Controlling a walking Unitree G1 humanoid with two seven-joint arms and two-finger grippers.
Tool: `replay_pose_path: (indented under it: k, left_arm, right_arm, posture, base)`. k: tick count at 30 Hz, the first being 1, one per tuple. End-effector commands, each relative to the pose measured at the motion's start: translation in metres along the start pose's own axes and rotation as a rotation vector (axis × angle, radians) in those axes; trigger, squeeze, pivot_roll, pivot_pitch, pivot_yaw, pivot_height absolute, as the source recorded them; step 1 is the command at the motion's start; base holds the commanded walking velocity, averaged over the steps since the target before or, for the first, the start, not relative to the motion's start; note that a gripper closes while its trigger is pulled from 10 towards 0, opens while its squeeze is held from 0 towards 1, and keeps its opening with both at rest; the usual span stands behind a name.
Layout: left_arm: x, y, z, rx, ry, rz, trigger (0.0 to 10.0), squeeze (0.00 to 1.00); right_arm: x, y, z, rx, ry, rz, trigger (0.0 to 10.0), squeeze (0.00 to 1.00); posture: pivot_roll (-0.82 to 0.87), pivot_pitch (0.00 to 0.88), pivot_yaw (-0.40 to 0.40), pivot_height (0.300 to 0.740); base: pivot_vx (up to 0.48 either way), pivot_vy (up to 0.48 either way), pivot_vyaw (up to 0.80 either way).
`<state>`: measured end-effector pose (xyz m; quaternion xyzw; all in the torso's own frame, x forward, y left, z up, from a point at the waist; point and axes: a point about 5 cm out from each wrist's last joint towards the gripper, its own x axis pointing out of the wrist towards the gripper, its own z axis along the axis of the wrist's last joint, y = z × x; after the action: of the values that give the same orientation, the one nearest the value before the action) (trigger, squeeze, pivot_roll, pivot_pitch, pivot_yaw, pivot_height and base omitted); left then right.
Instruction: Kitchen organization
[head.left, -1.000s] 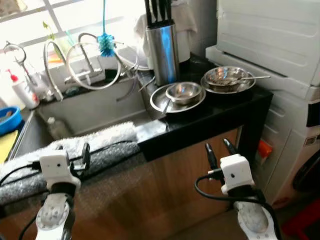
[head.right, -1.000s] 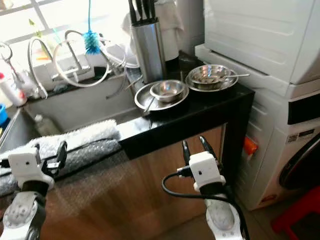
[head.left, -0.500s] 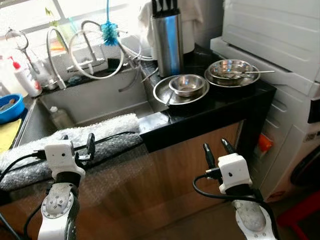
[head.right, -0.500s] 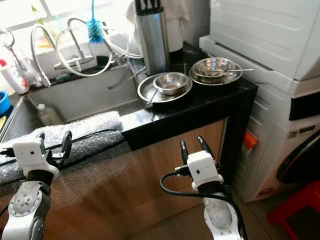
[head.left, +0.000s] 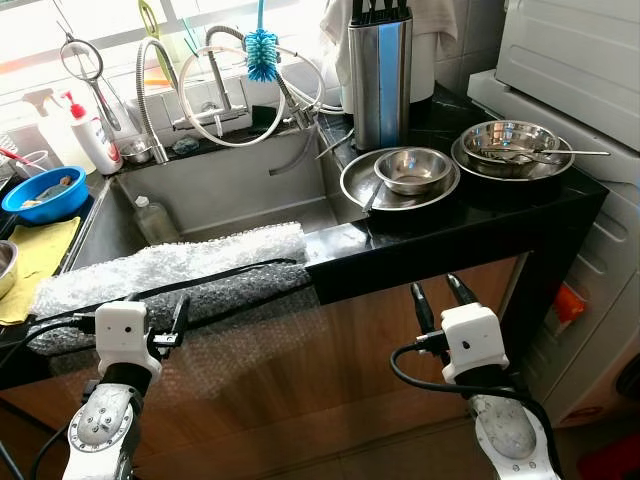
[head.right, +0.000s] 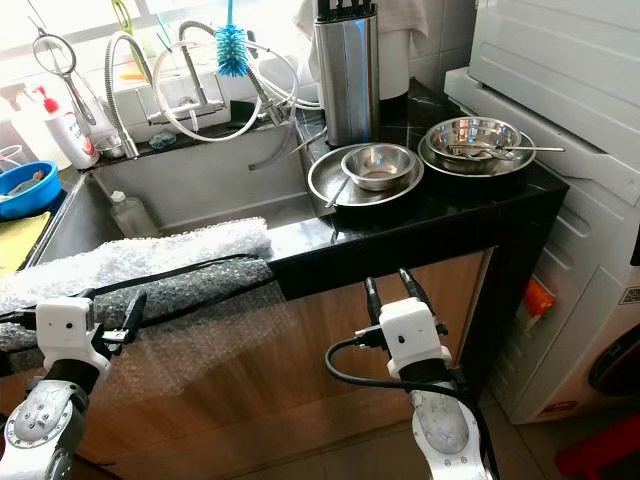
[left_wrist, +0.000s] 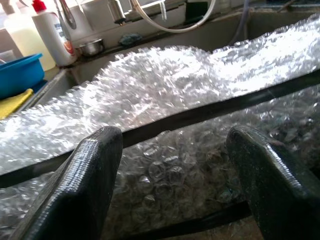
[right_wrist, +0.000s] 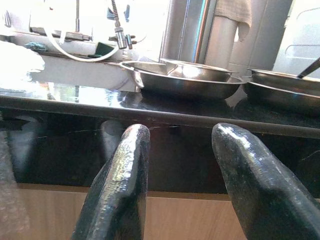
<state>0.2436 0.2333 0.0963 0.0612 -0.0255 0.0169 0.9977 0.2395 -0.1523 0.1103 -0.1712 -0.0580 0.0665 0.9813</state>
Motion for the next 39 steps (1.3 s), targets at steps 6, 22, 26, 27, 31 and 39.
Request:
replay_pose_path:
  k: [6, 22, 26, 27, 31, 39]
  left_arm:
    - [-0.003, -0.001, 0.004, -0.071, -0.035, 0.051, 10.0, 0.00]
    - [-0.004, -0.004, 0.008, -0.132, -0.047, 0.098, 10.0, 0.00]
    - [-0.004, -0.004, 0.008, -0.132, -0.047, 0.098, 10.0, 0.00]
    - [-0.004, -0.004, 0.008, -0.132, -0.047, 0.098, 10.0, 0.00]
    - [-0.014, -0.002, 0.013, -0.166, -0.060, 0.119, 10.0, 0.00]
    - [-0.034, 0.010, 0.028, -0.184, -0.087, 0.126, 10.0, 0.00]
  right_arm:
    - [0.003, 0.000, 0.004, 0.017, -0.022, 0.003, 10.0, 0.00]
    - [0.002, -0.001, 0.004, 0.006, -0.019, 0.001, 10.0, 0.00]
    - [0.002, -0.001, 0.004, 0.006, -0.019, 0.001, 10.0, 0.00]
    - [0.002, -0.001, 0.004, 0.006, -0.019, 0.001, 10.0, 0.00]
    - [0.002, -0.001, 0.004, 0.012, -0.018, 0.009, 10.0, 0.00]
    - [0.002, -0.001, 0.003, 0.019, -0.016, 0.022, 10.0, 0.00]
  posture:
    - [-0.10, 0.000, 0.162, 0.740]
    - [-0.10, 0.000, 0.158, 0.740]
    - [-0.10, 0.000, 0.158, 0.740]
    - [-0.10, 0.000, 0.158, 0.740]
    - [-0.08, 0.000, 0.135, 0.740]
    - [-0.08, 0.000, 0.131, 0.740]
  base:
    - [0.000, 0.000, 0.00]
    - [0.000, 0.000, 0.00]
    - [0.000, 0.000, 0.00]
    - [0.000, 0.000, 0.00]
    - [0.000, 0.000, 0.00]
    - [0.000, 0.000, 0.00]
